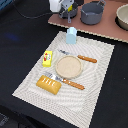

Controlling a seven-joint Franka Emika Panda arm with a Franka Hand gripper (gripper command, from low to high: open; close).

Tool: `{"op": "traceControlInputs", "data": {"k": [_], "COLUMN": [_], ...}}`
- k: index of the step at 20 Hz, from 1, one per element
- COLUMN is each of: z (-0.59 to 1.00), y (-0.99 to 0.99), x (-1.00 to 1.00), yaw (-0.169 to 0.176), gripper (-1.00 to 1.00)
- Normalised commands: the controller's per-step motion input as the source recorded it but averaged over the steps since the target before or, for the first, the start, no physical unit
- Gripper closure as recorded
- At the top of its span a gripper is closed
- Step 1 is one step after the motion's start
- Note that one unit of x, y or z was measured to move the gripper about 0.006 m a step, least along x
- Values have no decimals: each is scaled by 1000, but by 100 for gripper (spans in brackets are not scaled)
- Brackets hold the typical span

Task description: Interact with the objects in diverse but meaningful ways.

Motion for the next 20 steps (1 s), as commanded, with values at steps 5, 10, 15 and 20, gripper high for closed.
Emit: {"op": "traceControlInputs", "data": {"k": [5,10,15,20], "z": [722,479,407,326], "y": [67,1,-68,-256], "x": [84,490,566,585], "yaw": [-46,-100,-78,-9], "gripper": [-100,-100,-100,-100]}}
